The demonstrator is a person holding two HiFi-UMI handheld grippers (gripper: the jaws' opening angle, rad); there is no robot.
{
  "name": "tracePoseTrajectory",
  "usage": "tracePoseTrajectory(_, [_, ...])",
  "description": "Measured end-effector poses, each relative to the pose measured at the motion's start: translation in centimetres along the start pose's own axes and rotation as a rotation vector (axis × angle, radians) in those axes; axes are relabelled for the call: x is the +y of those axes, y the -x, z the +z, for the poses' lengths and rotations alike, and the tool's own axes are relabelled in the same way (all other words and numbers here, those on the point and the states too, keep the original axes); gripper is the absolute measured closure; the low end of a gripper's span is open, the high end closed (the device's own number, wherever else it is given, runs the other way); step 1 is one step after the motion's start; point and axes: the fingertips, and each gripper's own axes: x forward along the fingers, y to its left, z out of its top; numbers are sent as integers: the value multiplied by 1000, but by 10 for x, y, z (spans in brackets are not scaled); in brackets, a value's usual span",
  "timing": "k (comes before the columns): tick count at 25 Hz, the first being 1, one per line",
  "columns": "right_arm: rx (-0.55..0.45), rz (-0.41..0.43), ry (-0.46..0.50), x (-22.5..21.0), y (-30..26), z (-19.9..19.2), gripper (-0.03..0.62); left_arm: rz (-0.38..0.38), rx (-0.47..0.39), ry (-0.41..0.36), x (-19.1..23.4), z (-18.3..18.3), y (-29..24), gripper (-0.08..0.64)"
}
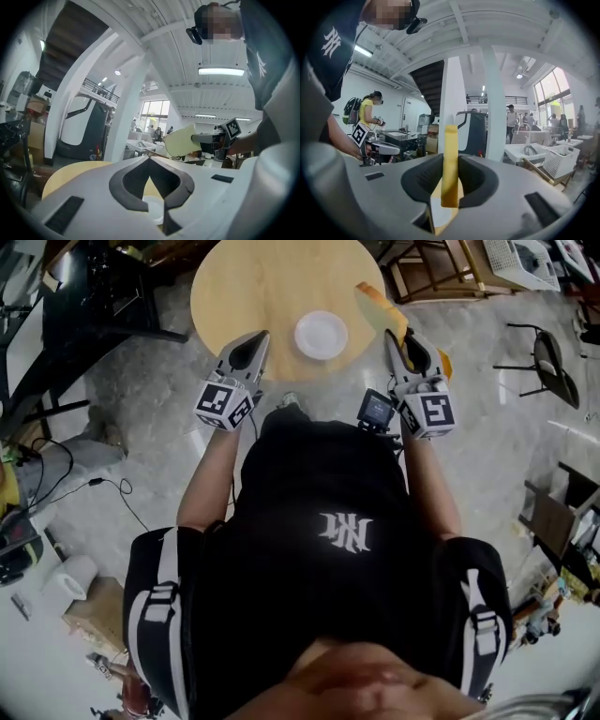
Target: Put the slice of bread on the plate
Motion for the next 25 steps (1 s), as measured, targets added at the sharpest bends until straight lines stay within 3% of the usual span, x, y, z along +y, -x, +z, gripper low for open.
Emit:
tracePoseTrajectory(7, [62, 5, -5, -10, -31, -10, 502, -26, -4, 40, 19, -6, -23, 549])
tracePoseTrajectory(11, [85, 49, -17, -6, -56, -16, 502, 32, 11, 83, 44, -18, -16, 549])
tracePoseTrajectory(19, [103, 150, -38, -27, -54, -31, 502, 123, 8, 66, 24, -15, -24, 549])
tracePoseTrajectory(25, [111, 237, -49, -14, -85, -38, 502, 174, 31, 67, 48, -22, -16, 549])
